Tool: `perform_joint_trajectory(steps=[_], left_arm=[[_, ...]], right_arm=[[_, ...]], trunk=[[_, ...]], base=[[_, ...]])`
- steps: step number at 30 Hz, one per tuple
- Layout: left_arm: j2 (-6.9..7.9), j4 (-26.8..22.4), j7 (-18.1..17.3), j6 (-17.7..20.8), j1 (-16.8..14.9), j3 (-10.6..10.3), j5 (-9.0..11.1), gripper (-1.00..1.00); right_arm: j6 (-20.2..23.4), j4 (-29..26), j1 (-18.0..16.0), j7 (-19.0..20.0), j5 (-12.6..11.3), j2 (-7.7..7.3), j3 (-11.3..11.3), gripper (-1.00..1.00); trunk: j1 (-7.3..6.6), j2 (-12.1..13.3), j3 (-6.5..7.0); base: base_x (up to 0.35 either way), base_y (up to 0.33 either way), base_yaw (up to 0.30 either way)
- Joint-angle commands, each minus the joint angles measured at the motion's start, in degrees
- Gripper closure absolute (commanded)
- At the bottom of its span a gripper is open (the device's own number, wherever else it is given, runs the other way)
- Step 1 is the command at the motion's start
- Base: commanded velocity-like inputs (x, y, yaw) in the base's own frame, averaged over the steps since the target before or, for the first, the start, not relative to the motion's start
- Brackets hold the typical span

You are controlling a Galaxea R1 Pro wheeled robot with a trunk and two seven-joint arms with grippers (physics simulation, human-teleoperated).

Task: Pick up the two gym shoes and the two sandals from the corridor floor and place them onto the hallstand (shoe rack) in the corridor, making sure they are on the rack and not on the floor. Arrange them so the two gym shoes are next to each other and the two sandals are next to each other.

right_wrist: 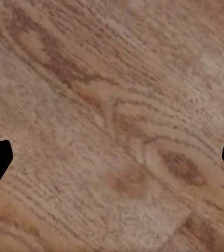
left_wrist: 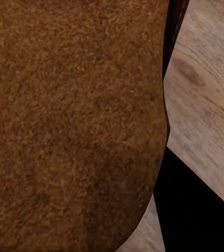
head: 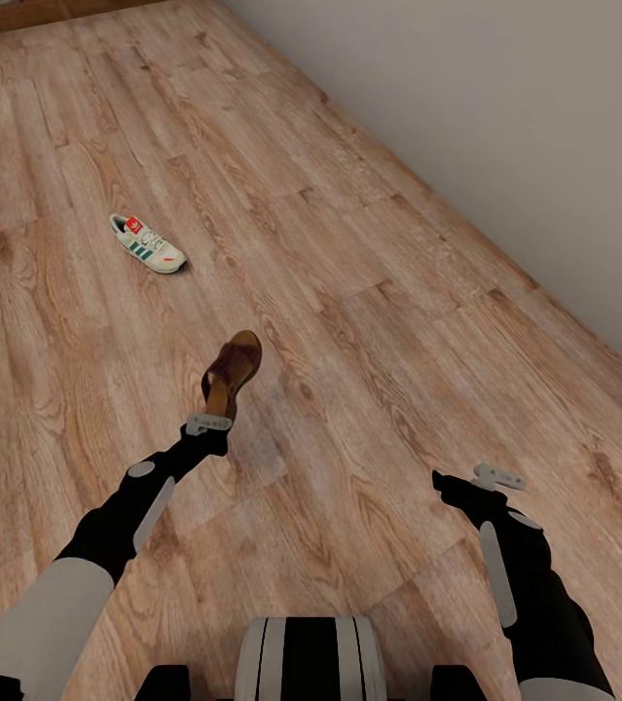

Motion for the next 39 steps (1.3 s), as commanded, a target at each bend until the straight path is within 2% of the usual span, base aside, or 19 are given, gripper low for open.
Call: perform_joint_trajectory(steps=[1,10,26,39], left_arm=[[0.01,-0.07,0.01,0.39,-0.01,-0.14,0.57,1.0],[-0.18,-0.07,-0.04,0.39,0.0,-0.23,0.65,1.0],[-0.31,-0.07,-0.04,0.48,0.0,-0.26,0.74,1.0],[-0.72,-0.07,-0.04,0.48,0.0,-0.33,0.74,1.0]], right_arm=[[0.24,-0.08,-0.02,-0.37,-0.51,0.03,-0.02,-1.0],[0.26,-0.15,-0.02,-0.37,-0.51,0.03,0.01,-1.0],[0.27,-0.25,-0.02,-0.37,-0.51,0.03,0.01,-1.0],[0.27,-0.25,-0.02,-0.37,-0.51,0.03,0.01,-1.0]], trunk=[[-0.01,-0.01,-0.03],[-0.01,-0.01,0.09],[-0.01,-0.01,1.51],[-0.34,0.16,5.61]], base=[[0.0,0.0,0.0],[0.0,0.0,0.0],[0.0,0.0,0.0],[0.0,0.0,0.0]])
